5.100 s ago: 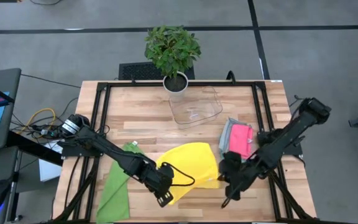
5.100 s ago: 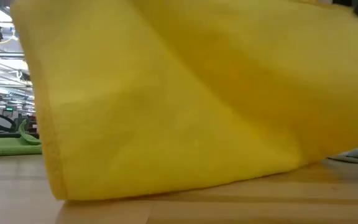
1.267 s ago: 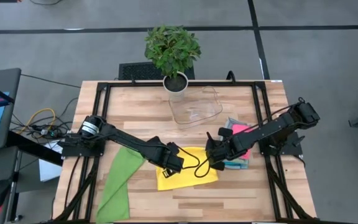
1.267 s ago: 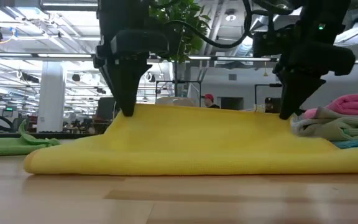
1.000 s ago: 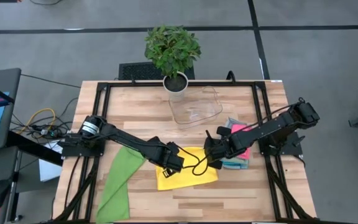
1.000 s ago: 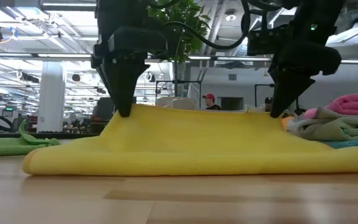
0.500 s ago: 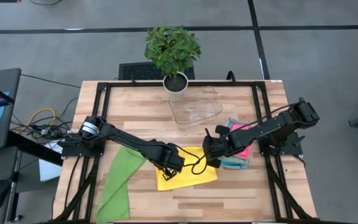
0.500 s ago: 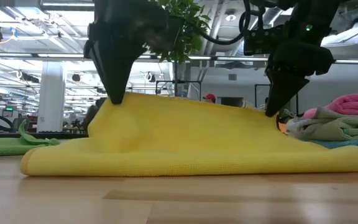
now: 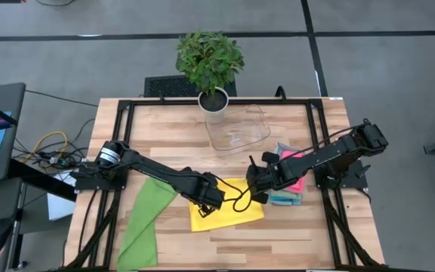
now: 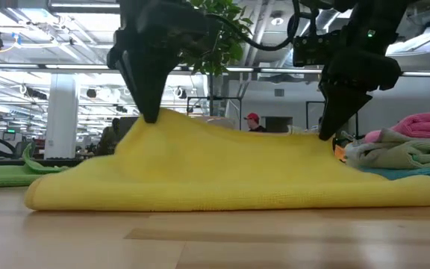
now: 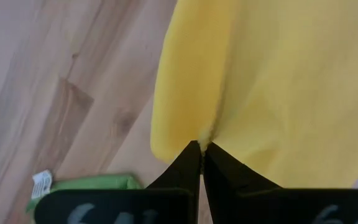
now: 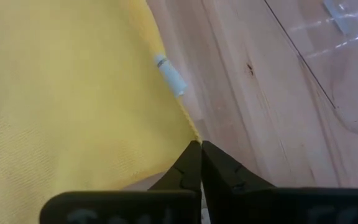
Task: Fold microfiber towels
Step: Fold the yellow microfiber cloth
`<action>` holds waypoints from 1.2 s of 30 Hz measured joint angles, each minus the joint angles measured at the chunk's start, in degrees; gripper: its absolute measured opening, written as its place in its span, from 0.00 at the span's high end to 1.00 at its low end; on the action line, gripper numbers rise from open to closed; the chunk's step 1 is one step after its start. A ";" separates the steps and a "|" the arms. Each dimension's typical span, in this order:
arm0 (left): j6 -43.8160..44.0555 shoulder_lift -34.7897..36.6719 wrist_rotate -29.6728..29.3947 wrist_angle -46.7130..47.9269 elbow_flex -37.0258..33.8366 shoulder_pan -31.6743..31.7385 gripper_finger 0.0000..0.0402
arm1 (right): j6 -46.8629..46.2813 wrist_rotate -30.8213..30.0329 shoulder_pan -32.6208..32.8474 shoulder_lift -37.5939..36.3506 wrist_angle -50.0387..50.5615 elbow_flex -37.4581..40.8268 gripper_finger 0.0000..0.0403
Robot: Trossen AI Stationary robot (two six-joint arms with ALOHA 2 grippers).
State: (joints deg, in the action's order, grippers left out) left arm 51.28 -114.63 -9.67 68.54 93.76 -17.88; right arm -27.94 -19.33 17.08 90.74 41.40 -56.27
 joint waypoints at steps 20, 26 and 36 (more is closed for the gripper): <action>3.20 -2.99 2.19 0.03 0.09 0.69 0.75 | -1.64 1.53 -2.24 0.02 0.53 0.01 0.76; 5.98 -1.14 -2.56 1.15 0.09 0.63 0.61 | -2.27 2.28 -1.77 -2.39 0.23 0.05 0.66; 13.94 5.79 -28.74 -19.68 -2.06 -7.85 0.66 | -9.73 -4.08 6.70 -8.51 -20.56 9.70 0.69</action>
State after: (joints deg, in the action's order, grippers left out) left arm 65.22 -108.84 -38.40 48.86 91.69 -25.74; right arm -37.67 -23.41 23.78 82.23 20.84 -46.57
